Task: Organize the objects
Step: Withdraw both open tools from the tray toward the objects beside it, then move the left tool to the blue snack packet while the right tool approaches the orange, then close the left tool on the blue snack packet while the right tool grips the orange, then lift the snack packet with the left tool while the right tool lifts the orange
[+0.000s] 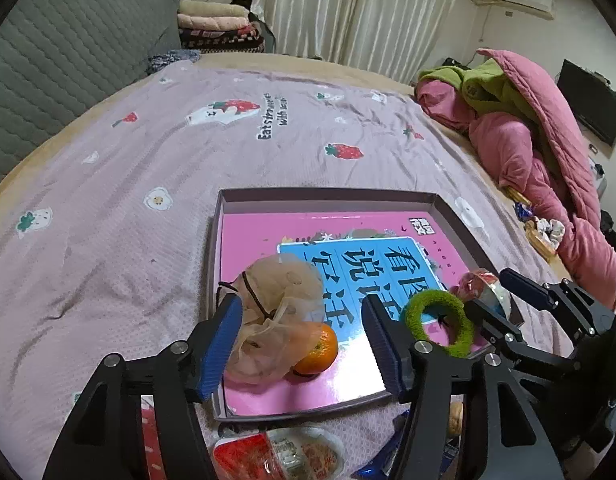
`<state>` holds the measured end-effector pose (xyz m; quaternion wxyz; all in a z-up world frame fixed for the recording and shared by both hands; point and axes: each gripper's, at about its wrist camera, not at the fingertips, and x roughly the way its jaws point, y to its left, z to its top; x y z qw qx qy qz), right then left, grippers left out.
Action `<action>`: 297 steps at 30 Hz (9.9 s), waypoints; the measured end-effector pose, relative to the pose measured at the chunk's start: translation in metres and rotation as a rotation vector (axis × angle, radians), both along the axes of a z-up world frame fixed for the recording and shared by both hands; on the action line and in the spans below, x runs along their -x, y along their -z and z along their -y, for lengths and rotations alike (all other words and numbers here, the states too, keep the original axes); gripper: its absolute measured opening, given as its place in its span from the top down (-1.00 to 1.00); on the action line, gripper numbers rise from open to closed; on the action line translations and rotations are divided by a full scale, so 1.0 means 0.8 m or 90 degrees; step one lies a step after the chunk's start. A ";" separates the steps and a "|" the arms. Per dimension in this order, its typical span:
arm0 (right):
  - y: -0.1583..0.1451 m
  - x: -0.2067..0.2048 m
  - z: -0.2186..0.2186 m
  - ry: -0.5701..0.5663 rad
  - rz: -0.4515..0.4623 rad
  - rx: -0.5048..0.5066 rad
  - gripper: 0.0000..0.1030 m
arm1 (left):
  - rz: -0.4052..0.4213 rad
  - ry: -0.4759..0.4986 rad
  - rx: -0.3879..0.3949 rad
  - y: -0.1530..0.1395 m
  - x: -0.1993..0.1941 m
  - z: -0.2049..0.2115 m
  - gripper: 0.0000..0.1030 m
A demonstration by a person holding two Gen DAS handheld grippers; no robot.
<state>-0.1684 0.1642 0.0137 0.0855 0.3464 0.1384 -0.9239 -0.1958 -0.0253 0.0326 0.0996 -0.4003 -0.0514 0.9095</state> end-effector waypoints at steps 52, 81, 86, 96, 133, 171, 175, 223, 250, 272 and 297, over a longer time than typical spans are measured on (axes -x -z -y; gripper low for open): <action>-0.038 -0.060 -0.026 -0.025 -0.031 0.084 -0.19 | -0.064 0.048 -0.009 -0.035 -0.092 -0.007 -0.41; -0.024 -0.080 -0.047 -0.018 -0.003 0.077 -0.20 | -0.052 0.114 0.025 -0.011 -0.125 -0.047 -0.54; -0.024 -0.083 -0.054 -0.018 0.003 0.085 -0.20 | -0.047 0.133 0.025 -0.005 -0.130 -0.055 -0.54; -0.019 -0.089 -0.056 -0.026 0.015 0.076 -0.20 | -0.042 0.172 0.028 0.006 -0.148 -0.068 -0.54; 0.021 -0.110 -0.050 -0.077 0.100 0.009 -0.20 | 0.015 0.257 0.050 0.049 -0.152 -0.089 -0.54; 0.052 -0.099 -0.045 -0.090 0.152 -0.027 -0.20 | 0.060 0.255 0.085 0.091 -0.111 -0.103 -0.55; 0.058 -0.097 -0.040 -0.090 0.155 -0.040 -0.20 | 0.063 0.252 0.091 0.093 -0.110 -0.105 -0.55; 0.059 -0.083 -0.036 -0.084 0.153 -0.044 0.26 | 0.073 0.240 0.074 0.091 -0.111 -0.114 -0.10; 0.020 -0.085 -0.043 -0.084 0.096 0.037 0.27 | 0.014 0.235 0.039 0.047 -0.129 -0.100 -0.10; -0.004 -0.075 -0.026 -0.082 0.053 0.066 0.27 | -0.008 0.191 0.014 0.023 -0.113 -0.087 -0.10; -0.014 -0.069 -0.015 -0.078 0.032 0.079 0.27 | -0.040 0.140 -0.001 0.002 -0.090 -0.066 -0.10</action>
